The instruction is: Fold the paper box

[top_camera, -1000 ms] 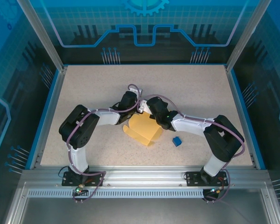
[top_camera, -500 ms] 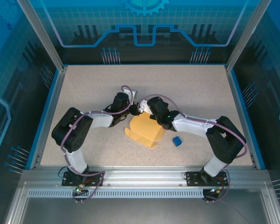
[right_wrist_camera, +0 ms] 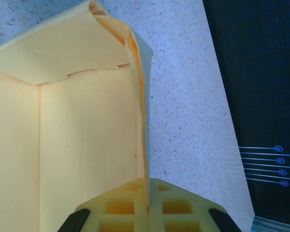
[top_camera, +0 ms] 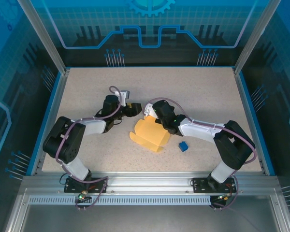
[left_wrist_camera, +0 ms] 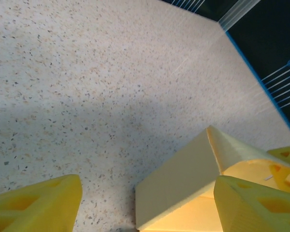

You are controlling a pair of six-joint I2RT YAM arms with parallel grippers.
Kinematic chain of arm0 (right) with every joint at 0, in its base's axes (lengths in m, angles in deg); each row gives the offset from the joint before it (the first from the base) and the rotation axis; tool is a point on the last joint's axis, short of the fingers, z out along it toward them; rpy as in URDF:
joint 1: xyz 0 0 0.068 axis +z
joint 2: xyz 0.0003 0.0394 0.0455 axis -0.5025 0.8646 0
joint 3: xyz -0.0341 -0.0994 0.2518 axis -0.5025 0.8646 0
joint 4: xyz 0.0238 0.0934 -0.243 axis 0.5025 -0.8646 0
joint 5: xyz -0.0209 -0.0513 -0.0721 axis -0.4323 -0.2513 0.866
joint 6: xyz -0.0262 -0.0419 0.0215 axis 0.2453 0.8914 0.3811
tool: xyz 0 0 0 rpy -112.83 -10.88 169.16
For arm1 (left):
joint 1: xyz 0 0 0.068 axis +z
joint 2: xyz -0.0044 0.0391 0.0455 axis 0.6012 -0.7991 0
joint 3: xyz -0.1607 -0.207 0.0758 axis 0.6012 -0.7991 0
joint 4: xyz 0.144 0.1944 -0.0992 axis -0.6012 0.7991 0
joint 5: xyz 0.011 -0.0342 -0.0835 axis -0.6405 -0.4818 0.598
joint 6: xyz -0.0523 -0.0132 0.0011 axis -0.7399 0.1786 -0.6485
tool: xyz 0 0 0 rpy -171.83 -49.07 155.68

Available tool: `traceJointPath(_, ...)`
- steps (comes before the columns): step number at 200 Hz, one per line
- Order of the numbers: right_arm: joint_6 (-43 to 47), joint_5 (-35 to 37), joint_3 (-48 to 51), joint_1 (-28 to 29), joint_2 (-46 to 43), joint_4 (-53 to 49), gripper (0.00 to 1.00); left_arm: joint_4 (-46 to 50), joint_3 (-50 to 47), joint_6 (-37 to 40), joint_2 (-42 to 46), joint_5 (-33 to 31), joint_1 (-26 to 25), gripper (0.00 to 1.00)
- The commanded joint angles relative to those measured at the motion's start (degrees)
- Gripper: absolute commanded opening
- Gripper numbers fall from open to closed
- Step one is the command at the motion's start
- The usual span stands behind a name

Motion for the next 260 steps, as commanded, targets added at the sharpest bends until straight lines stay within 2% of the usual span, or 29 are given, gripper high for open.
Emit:
traceJointPath(1, 1.6, 1.5, 1.1, 0.3, -1.6, 3.3, 0.00, 1.4, 2.5, -6.3, 1.4, 5.7, 0.5, 0.74)
traceJointPath(48, 4.2, 2.4, 2.3, 1.0, -0.8, 6.4, 0.00, 9.7, 11.2, -9.2, -3.9, 10.2, 0.5, 0.75)
traceJointPath(119, 6.1, 3.4, 1.4, 1.8, 1.9, 7.7, 0.00, 11.0, 17.4, -12.1, -10.9, 17.6, 0.0, 0.74)
traceJointPath(173, 6.8, 4.1, 1.1, 2.3, 3.1, 8.4, 0.00, 12.2, 20.2, -13.4, -14.6, 19.7, -1.3, 0.64)
traceJointPath(232, 7.1, 4.7, 1.5, 2.6, 3.2, 8.8, 0.00, 11.5, 20.1, -15.2, -15.8, 19.2, -1.7, 0.46)
traceJointPath(260, 7.5, 5.4, 1.6, 3.0, 3.7, 9.7, 0.00, 11.0, 18.9, -15.5, -15.8, 18.4, -1.7, 0.40)
